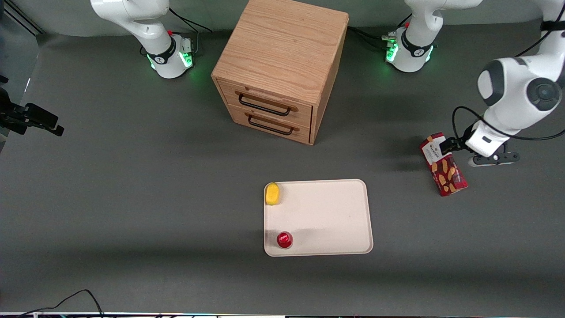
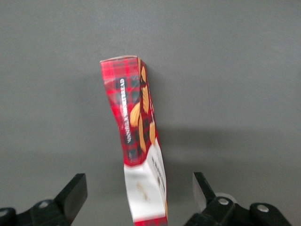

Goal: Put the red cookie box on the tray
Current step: 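Close the left gripper on the end of the red box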

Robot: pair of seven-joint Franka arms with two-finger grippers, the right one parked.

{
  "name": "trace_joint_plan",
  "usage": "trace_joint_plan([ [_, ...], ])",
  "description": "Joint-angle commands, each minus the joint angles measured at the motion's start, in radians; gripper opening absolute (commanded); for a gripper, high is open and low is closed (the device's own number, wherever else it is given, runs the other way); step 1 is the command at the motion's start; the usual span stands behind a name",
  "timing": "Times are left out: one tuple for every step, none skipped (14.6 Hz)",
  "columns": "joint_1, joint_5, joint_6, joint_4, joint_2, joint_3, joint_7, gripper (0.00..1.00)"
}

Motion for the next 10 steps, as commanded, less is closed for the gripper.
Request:
trace_joint_plan([
  [-0.001, -0.013, 0.196, -0.028, 0.115, 0.005, -0.001, 1.0],
  [0.001, -0.013, 0.259, -0.035, 0.152, 0.005, 0.0, 0.99],
  [0.001, -0.013, 0.311, -0.045, 0.182, 0.005, -0.001, 0.88],
  [0.001, -0.013, 0.332, -0.048, 0.194, 0.005, -0.003, 0.69],
  [-0.001, -0.013, 0.333, -0.049, 0.196, 0.005, -0.004, 0.42],
  [-0.001, -0.013, 0.333, -0.052, 0.194, 0.005, -0.006, 0.14],
  [-0.001, -0.013, 0.332, -0.052, 0.193, 0.005, -0.007, 0.0],
  [-0.002, -0.013, 0.33, -0.052, 0.191, 0.005, -0.007, 0.0],
  [-0.001, -0.016, 0.329, -0.052, 0.19, 0.005, -0.007, 0.0],
  [-0.002, -0.026, 0.326, -0.052, 0.187, 0.005, -0.007, 0.0],
])
